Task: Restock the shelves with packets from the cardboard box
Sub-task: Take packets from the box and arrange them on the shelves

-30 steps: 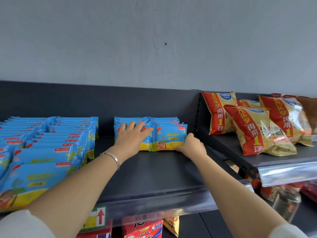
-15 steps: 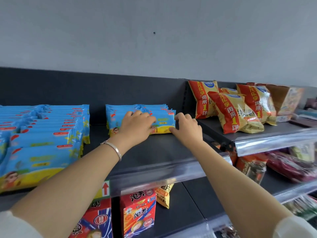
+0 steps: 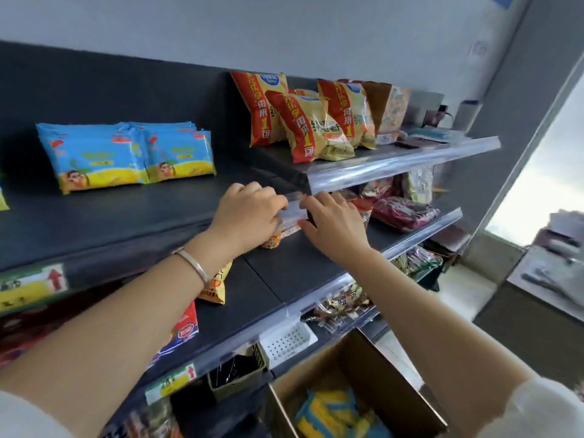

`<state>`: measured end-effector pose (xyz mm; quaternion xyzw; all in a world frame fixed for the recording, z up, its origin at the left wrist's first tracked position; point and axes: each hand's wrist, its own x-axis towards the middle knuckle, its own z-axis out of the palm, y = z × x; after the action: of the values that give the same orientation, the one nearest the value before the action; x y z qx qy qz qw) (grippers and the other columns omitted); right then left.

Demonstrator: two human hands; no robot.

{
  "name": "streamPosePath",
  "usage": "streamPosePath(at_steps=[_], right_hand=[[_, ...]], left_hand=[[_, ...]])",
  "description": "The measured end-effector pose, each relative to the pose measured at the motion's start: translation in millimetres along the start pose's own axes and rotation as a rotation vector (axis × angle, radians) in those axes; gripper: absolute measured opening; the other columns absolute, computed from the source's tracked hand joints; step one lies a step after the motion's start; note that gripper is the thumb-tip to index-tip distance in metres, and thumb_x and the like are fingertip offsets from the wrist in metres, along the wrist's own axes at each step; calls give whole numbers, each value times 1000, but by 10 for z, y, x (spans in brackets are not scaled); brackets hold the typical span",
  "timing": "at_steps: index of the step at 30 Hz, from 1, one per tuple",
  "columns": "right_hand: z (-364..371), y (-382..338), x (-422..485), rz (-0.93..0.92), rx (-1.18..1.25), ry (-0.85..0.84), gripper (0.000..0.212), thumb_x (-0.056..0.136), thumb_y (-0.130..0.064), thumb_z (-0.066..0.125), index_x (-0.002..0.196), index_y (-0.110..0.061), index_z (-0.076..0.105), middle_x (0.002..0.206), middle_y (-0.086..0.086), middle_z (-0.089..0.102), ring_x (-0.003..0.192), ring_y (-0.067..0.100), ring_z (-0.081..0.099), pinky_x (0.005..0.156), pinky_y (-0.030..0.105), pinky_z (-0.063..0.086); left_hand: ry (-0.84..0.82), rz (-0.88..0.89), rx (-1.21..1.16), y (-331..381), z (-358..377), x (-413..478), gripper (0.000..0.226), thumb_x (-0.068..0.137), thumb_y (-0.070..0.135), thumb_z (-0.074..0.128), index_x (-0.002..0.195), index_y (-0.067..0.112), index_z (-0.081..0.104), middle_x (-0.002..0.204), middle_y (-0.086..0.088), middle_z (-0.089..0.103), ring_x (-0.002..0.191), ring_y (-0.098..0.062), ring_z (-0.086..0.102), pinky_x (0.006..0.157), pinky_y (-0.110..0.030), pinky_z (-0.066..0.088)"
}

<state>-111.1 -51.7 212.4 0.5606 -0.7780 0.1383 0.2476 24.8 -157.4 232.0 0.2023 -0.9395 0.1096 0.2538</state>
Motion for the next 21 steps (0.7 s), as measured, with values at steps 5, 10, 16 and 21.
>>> streamPosePath(at_steps=[5,10,16,21], right_hand=[[147,608,-575,18,-58,-164,37,91,-40,54,121,-18,54,117,4,57,113,30,51,85,41,42],[354,1169,-1190,31,-30,-317,37,92,-40,52,123,-21,50,120,3,55,116,29,49,88,39,41],[838,1544,-1810,58,64,-524,36,93,-38,49,125,-22,50,127,4,53,120,31,48,91,40,41],[1294,1541,-2187,63,163,-756,37,92,-36,51,125,-21,49,126,7,51,121,32,46,94,42,42]], left_hand=[[-123,50,-50,719,352,-13,28,93,35,48,118,27,57,117,4,60,114,-22,51,92,-36,36],[-320,39,-78,1394,804,-130,27,94,35,47,119,27,54,118,3,59,113,-22,50,92,-37,36],[-567,-62,-118,1890,1400,-493,27,94,33,46,118,24,57,116,1,59,113,-24,51,93,-37,37],[-695,-83,-150,2000,1778,-785,24,92,33,47,113,27,57,118,3,60,115,-22,51,89,-35,35]])
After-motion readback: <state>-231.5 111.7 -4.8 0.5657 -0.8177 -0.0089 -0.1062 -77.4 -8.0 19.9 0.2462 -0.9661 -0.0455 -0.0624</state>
